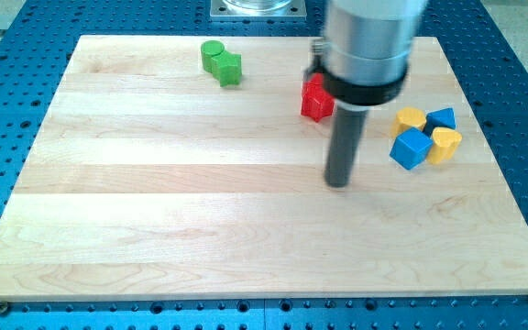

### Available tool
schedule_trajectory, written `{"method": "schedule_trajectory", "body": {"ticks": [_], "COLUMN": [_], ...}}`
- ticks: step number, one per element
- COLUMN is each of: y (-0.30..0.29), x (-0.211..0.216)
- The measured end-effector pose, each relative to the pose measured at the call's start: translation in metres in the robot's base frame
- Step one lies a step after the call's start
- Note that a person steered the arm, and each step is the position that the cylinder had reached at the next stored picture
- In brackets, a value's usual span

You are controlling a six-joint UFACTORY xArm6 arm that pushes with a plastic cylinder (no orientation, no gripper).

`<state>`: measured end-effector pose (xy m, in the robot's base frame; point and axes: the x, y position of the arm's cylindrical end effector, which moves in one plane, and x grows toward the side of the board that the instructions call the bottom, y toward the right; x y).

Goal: Slide the yellow hexagon into the yellow heart

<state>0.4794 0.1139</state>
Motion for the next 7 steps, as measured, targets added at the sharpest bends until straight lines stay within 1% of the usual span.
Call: {"method": "schedule_trajectory", "body": {"ticks": [1,2,3,5,6,7], "y": [0.050,0.064,0.066,0.067,0.082,0.084], "x": [-0.037,-0.080,-0.118,-0.173,-0.207,-0.165]}}
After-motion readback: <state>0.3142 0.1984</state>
